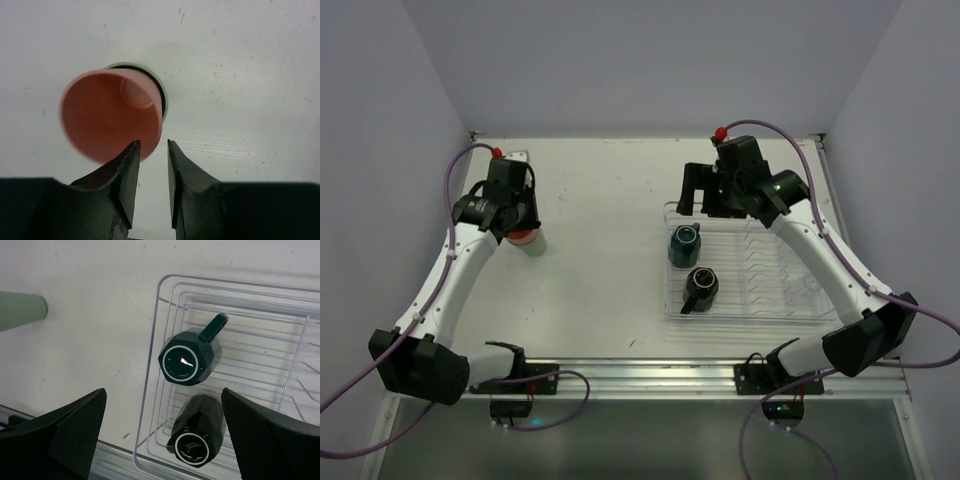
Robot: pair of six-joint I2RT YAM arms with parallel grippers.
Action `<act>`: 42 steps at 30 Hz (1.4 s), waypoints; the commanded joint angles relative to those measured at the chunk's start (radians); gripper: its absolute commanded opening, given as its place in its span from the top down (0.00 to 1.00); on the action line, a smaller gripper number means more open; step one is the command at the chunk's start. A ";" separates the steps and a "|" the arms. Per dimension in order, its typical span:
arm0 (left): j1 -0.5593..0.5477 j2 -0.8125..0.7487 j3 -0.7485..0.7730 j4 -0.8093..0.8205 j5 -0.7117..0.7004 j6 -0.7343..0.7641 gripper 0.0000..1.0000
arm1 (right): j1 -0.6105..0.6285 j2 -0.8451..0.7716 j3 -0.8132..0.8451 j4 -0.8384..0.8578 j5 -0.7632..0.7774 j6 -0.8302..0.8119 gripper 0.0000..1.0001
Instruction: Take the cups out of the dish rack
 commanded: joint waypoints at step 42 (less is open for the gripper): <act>-0.006 -0.093 0.094 0.118 0.103 0.029 0.52 | 0.110 0.330 -0.100 0.031 0.255 0.044 0.05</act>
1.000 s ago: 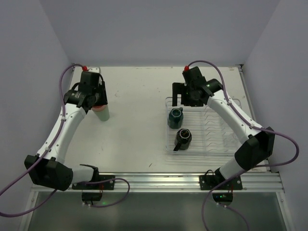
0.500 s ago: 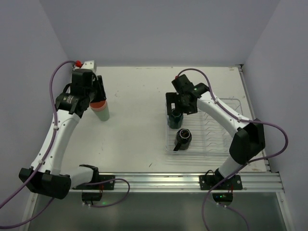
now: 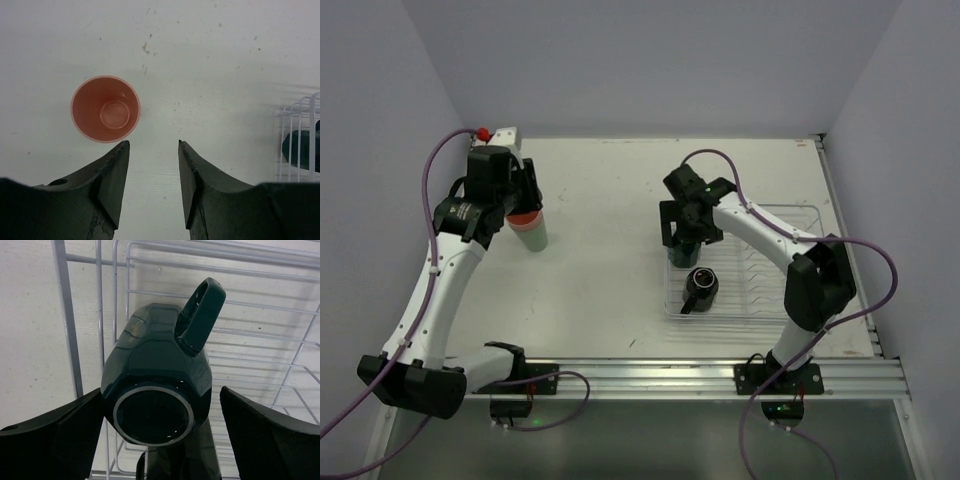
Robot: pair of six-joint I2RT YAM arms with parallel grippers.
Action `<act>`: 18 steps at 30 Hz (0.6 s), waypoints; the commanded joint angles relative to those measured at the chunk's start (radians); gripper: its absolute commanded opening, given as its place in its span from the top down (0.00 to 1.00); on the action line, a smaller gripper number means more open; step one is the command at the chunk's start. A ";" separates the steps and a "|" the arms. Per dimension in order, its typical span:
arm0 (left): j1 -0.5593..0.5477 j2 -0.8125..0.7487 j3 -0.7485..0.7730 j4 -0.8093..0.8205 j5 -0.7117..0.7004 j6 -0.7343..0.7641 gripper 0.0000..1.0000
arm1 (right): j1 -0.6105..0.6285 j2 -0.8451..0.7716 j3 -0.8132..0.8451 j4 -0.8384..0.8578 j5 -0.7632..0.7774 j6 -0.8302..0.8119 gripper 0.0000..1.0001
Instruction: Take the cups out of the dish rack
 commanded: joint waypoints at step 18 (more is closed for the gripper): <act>-0.005 -0.045 -0.057 0.050 0.027 0.039 0.52 | 0.000 0.029 -0.050 0.123 0.089 0.032 0.86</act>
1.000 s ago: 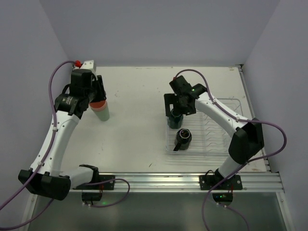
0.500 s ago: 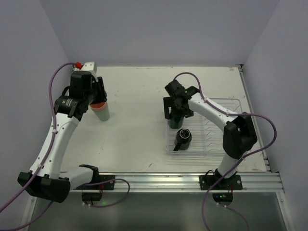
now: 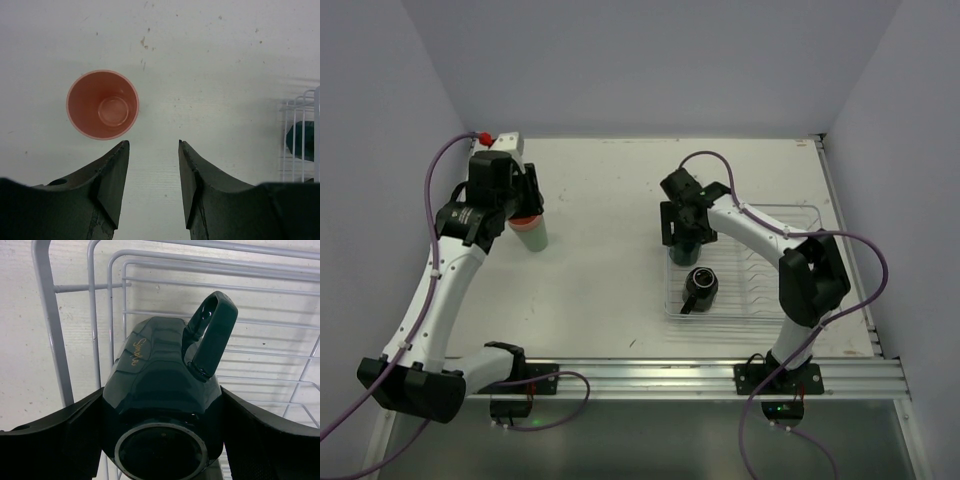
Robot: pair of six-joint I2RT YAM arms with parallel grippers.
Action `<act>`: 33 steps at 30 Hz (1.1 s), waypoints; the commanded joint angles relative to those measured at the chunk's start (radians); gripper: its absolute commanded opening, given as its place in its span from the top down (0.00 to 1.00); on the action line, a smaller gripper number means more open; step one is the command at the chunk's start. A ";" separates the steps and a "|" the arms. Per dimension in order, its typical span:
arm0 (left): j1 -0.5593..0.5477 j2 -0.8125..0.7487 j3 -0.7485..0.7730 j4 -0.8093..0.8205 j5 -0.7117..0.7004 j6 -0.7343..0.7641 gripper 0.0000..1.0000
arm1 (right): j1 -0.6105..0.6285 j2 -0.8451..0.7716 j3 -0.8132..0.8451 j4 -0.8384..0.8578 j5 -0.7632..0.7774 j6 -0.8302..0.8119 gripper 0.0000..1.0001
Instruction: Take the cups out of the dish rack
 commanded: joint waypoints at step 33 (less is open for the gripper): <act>-0.041 -0.218 -0.576 1.517 1.123 -0.719 0.30 | -0.226 -0.953 -0.499 0.759 -1.177 -0.021 1.00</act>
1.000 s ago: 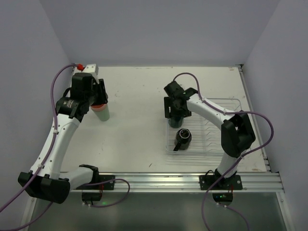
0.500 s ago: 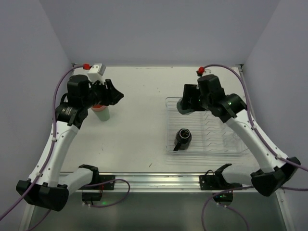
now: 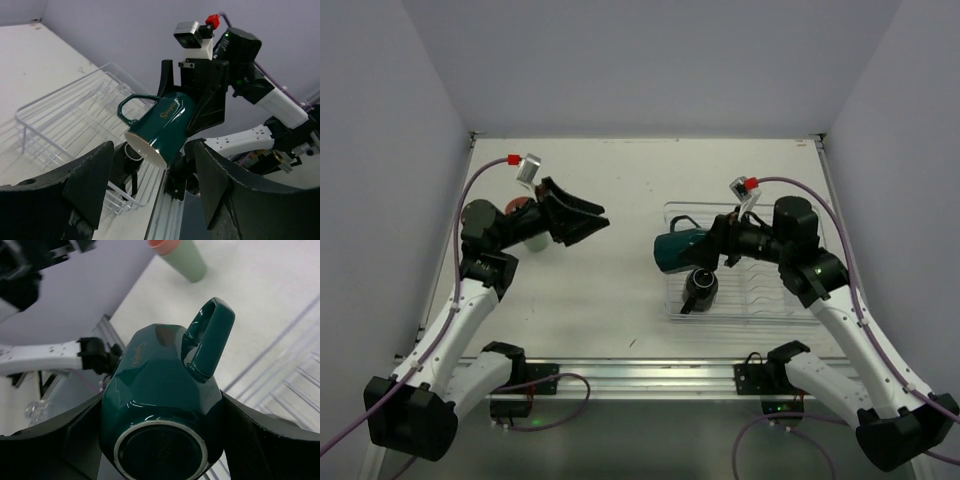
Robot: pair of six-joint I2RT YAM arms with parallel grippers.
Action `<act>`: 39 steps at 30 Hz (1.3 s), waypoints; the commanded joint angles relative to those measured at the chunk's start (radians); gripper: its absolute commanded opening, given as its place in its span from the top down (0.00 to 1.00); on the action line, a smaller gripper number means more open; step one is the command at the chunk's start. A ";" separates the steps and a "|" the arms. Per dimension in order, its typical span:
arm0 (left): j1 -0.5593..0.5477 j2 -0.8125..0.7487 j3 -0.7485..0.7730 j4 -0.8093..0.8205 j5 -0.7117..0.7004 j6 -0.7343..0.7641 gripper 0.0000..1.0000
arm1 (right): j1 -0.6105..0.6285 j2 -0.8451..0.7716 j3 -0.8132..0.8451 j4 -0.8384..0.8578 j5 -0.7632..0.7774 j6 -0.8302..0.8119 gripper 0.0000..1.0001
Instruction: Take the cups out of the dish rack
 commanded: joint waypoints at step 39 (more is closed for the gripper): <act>-0.553 0.201 -0.043 0.471 -0.509 -0.158 0.44 | 0.010 -0.071 -0.100 0.685 -0.524 0.082 1.00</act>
